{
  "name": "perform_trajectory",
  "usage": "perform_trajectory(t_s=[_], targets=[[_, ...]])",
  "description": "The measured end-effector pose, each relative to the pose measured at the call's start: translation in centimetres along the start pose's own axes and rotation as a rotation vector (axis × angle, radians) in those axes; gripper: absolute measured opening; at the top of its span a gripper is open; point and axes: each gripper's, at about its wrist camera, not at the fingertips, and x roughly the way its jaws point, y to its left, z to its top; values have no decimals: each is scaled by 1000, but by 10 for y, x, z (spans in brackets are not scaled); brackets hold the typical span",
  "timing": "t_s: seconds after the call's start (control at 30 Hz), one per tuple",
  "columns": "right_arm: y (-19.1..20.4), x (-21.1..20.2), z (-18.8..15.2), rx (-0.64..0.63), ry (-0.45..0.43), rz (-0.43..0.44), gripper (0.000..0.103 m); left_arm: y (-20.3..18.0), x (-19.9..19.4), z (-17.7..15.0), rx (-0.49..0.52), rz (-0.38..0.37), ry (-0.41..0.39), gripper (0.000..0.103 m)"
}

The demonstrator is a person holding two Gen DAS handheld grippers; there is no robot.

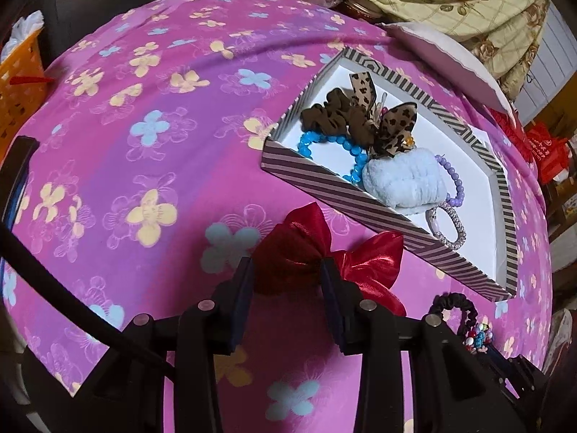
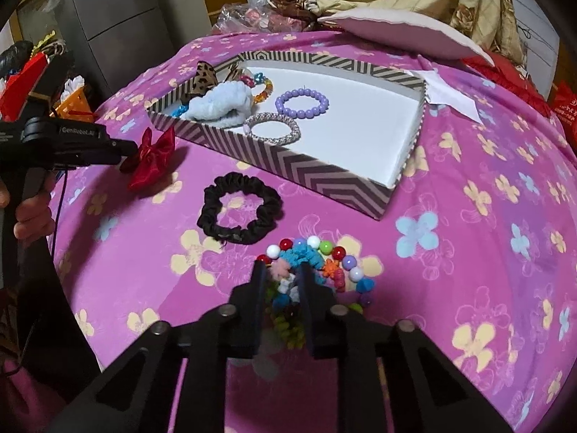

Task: Organize jewelry
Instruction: 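Grasp the red satin bow with the left tool while the right tool grasps the multicolor bead bracelet, then carry both items into the striped box and open both tools to release them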

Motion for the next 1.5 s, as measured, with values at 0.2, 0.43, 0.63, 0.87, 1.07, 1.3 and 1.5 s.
perform_trajectory(t_s=[0.2, 0.43, 0.63, 0.87, 1.07, 1.3, 1.5], targets=[[-9, -5, 1, 56, -27, 49, 12, -5, 8, 4, 7, -6, 4, 63], [-11, -23, 10, 75, -67, 83, 12, -7, 9, 7, 18, -78, 29, 39], [-9, -30, 12, 64, -79, 95, 12, 6, -7, 1, -113, -163, 56, 44], [-9, -33, 15, 59, -98, 132, 12, 3, -17, -13, -278, -180, 69, 64], [-11, -47, 18, 64, -139, 168, 12, -1, 0, -10, -400, -131, 42, 64], [-22, -67, 24, 94, -181, 192, 11, -14, 16, -9, -373, -95, 53, 60], [-19, -82, 33, 84, -215, 197, 11, -9, 10, -7, -291, -123, 69, 31]])
